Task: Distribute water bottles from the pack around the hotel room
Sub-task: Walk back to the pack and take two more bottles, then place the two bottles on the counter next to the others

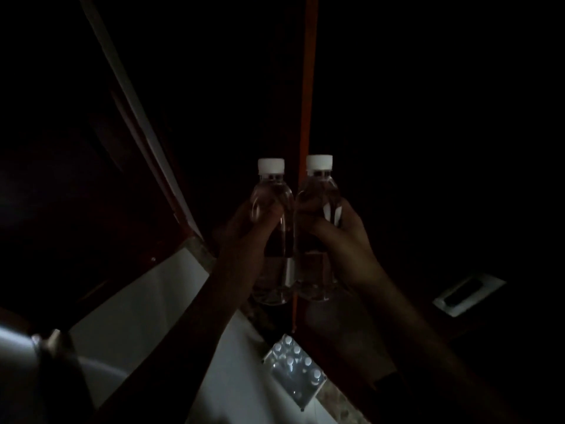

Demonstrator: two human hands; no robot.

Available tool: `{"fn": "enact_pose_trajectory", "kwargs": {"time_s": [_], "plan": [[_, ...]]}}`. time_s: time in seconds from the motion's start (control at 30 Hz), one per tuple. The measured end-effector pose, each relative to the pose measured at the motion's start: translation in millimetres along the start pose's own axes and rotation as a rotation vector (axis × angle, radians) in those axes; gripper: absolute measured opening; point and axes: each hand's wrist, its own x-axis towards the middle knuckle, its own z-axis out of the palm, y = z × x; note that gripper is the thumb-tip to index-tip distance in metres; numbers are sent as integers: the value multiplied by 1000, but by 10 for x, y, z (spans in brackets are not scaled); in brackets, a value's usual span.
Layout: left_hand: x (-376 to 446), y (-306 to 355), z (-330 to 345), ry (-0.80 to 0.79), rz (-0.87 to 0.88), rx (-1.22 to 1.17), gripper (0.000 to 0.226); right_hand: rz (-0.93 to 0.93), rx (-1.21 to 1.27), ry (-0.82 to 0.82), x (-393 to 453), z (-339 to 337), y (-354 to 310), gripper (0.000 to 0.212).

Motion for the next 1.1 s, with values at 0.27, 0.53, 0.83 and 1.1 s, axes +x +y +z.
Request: {"fn": "enact_pose_trajectory", "kwargs": {"time_s": [0.27,0.53,0.83,1.1], "plan": [[117,383,-24,-263,41,-104,57,-142,-103,89,-280,105,-695,17],[-34,522,506,-661,-51,-254,64,-225,-215,521,-1123,-76,-1140,18],[-1571,936,1513,-1281,-69,-321,58,-365,-262,1110,-3067,-514,-1759,17],[-3541,1192,2148,-1687,-17,-348,52,-497,-273,1525,-5087,-694,-2007,23]]}}
